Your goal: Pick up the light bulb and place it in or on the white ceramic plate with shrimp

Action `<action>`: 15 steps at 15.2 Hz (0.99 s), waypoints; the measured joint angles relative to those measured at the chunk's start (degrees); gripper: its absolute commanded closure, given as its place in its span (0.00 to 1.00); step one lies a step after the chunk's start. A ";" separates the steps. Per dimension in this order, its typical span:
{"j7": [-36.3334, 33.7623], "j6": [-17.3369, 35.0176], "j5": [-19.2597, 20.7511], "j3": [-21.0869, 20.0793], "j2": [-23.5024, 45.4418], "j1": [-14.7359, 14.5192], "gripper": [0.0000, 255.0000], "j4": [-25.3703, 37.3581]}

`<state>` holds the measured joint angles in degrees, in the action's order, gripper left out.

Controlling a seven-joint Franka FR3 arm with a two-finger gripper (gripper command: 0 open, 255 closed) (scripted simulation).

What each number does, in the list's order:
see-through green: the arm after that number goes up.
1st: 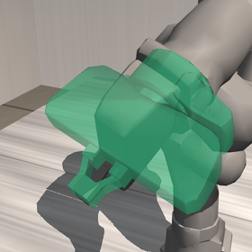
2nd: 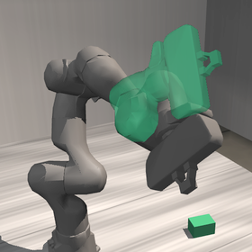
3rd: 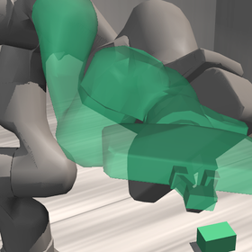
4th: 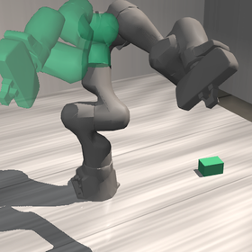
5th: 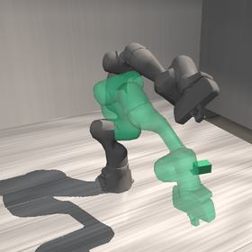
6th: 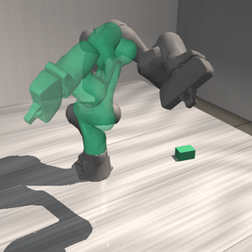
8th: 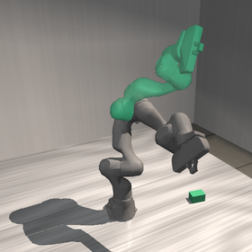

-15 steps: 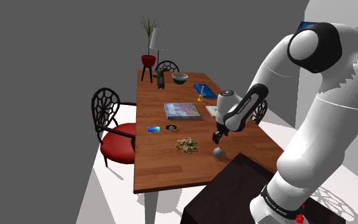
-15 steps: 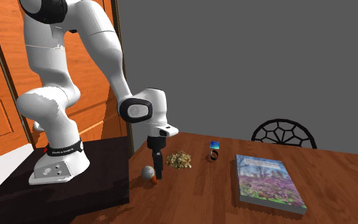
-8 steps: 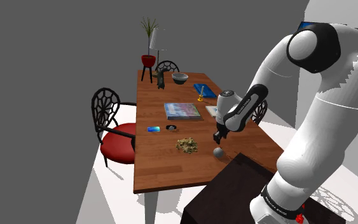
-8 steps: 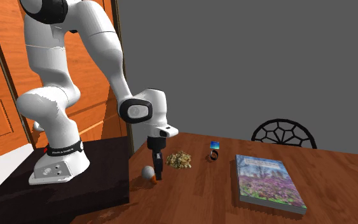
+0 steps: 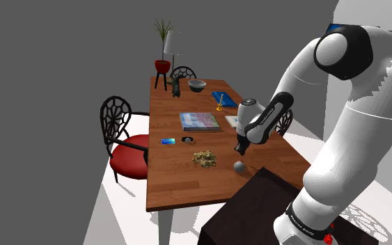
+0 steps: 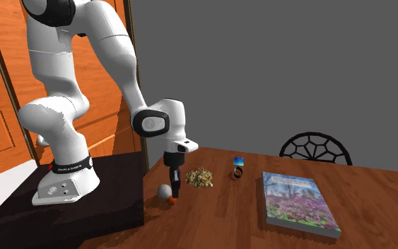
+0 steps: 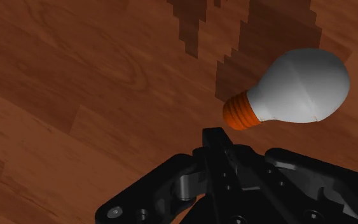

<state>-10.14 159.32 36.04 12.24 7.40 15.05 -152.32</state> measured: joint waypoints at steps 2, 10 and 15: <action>0.00 0.00 0.00 0.00 0.00 0.00 0.00 0.00; -5.35 8.98 -6.52 -1.37 -7.64 -0.56 0.00 -13.28; -11.11 13.96 0.06 0.48 -2.07 -0.50 0.00 -12.33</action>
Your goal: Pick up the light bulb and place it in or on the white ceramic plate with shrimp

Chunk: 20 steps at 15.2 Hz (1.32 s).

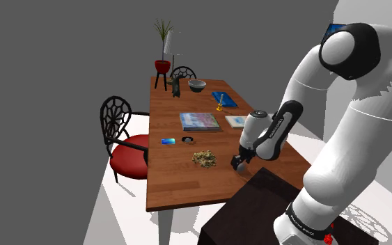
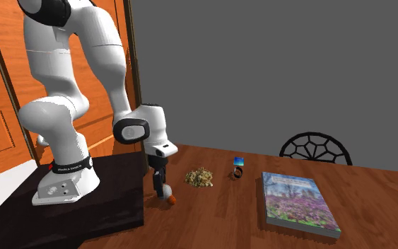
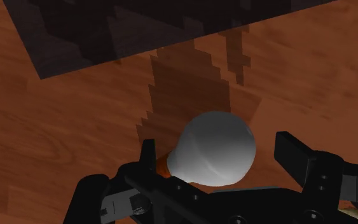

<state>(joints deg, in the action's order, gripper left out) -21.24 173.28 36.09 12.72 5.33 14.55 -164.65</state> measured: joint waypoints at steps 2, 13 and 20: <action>-2.89 1.96 3.22 1.67 2.96 -1.10 0.00 1.14; -3.88 2.64 4.29 2.45 3.89 -1.66 1.00 1.38; -3.14 2.17 3.52 1.83 3.23 -1.15 1.00 1.18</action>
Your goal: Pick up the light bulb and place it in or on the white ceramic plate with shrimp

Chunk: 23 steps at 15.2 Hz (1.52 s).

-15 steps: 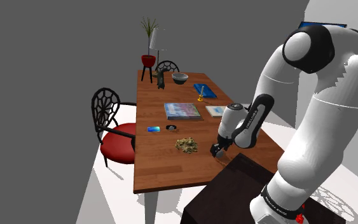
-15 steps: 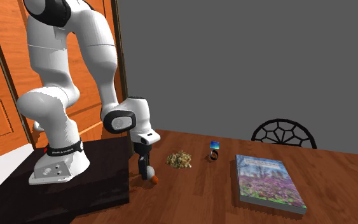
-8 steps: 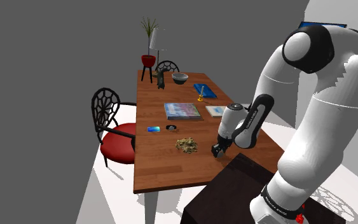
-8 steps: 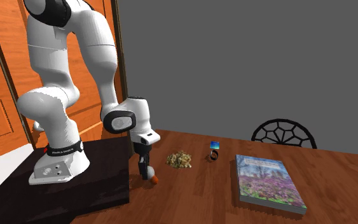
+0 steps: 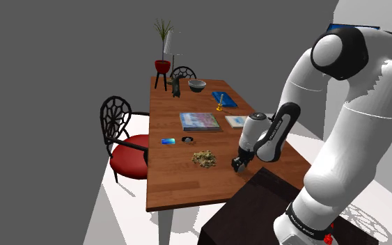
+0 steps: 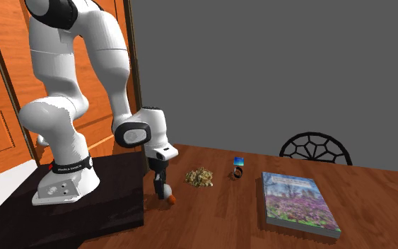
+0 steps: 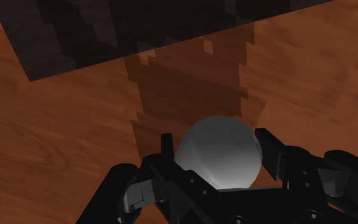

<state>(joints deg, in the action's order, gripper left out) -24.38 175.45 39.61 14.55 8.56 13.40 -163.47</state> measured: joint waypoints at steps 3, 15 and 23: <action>4.07 -2.56 -4.50 -2.75 -3.64 1.96 1.00 -1.15; 15.86 -15.79 -18.62 -4.68 -18.96 0.46 1.00 -3.23; 14.91 -20.08 -21.72 -6.28 -20.12 -2.31 0.00 -0.39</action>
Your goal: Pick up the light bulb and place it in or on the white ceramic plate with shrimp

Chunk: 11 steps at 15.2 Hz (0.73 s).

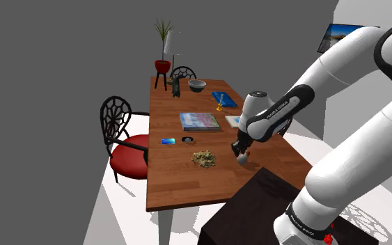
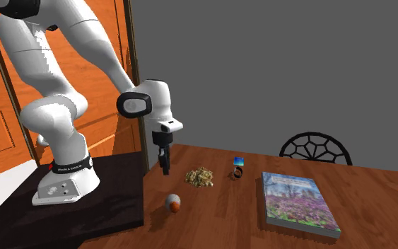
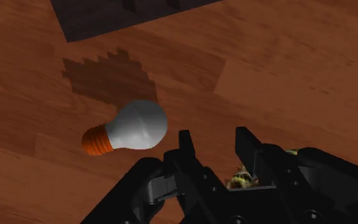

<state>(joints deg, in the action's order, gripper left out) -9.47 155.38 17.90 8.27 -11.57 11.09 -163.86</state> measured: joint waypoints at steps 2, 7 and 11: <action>-11.12 4.15 7.79 -4.20 3.58 5.53 0.00 0.06; -86.32 4.08 47.09 -9.88 16.56 13.88 0.00 6.94; -99.11 4.52 56.88 -8.01 21.89 13.52 0.00 9.84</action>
<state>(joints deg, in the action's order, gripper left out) -108.58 159.89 74.78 0.26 10.32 24.61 -154.01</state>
